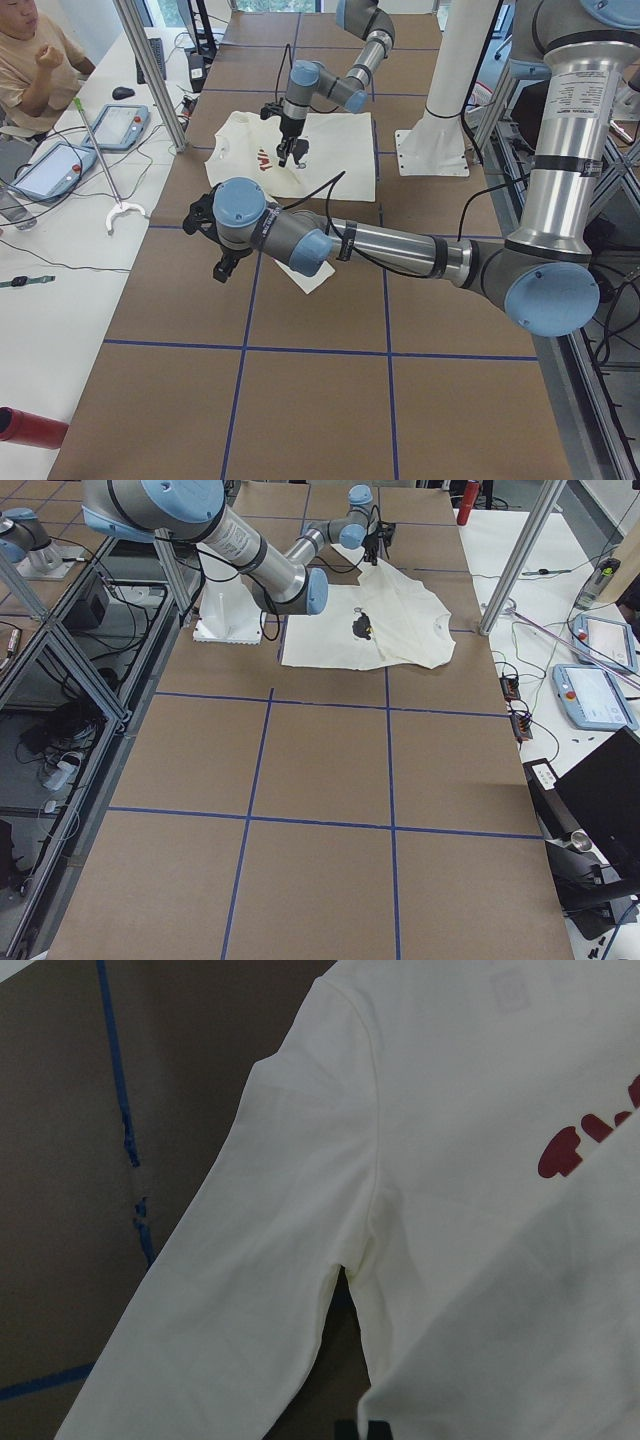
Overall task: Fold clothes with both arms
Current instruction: 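Carry the grasped sleeve across the shirt front toward the other sleeve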
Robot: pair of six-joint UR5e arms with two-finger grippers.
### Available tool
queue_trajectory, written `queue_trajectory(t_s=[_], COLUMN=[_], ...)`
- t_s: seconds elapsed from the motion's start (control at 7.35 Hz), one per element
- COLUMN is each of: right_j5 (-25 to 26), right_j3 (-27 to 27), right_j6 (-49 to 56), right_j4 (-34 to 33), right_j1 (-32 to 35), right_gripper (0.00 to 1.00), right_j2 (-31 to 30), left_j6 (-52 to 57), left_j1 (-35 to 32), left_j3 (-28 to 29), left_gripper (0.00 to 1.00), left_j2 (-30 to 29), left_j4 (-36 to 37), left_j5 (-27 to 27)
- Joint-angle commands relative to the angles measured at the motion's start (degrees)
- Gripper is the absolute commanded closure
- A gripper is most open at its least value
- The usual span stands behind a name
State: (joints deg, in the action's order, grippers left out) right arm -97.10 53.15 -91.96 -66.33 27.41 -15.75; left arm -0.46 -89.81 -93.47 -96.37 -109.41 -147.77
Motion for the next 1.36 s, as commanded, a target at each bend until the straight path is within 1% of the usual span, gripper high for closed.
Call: queue_trajectory(t_s=[0.0, 0.27, 0.41, 0.54, 0.68, 0.82, 0.95, 1.09, 1.22], right_j5=[2.4, 2.3, 0.2, -3.5, -4.5, -8.9, -16.5, -20.0, -21.0], right_j3=[-3.8, -3.8, -1.7, 4.4, 9.4, 12.0, 15.8, 19.8, 21.7], right_j6=[0.0, -0.4, -0.9, -0.4, -0.1, 1.6, 5.4, 11.3, 14.2], right_j4=[3.7, 3.7, 2.5, 1.5, 1.6, 1.7, 1.9, 2.2, 2.3], right_j1=[-0.9, -0.5, 2.0, 5.5, 8.6, 13.0, 18.6, 21.9, 22.9], right_gripper=[0.01, 0.01, 0.01, 0.01, 0.01, 0.00, 0.00, 0.00, 0.00], right_j2=[1.2, 2.2, -0.3, -7.5, -14.3, -18.7, -25.0, -30.4, -32.9], left_j6=[-5.5, -19.8, -25.8, -26.3, -31.1, -32.8, -32.6, -32.9, -33.0], left_j1=[3.2, 12.1, 15.6, 19.5, 22.9, 27.2, 27.4, 28.1, 28.1], left_j3=[-0.7, -3.5, -3.7, -3.3, -3.8, -2.4, -2.5, -1.6, -1.3], left_gripper=[0.00, 0.00, 0.00, 0.00, 0.00, 0.00, 0.00, 0.00, 0.00], left_j2=[0.0, 0.1, -0.2, 0.3, 0.3, 0.5, 2.7, 5.5, 7.1], left_j4=[-0.6, -3.1, -3.4, -3.4, -3.4, -3.4, -3.7, -8.8, -12.3], left_j5=[-0.2, 0.0, 0.7, 5.2, 9.3, 9.9, 10.6, 11.2, 11.3])
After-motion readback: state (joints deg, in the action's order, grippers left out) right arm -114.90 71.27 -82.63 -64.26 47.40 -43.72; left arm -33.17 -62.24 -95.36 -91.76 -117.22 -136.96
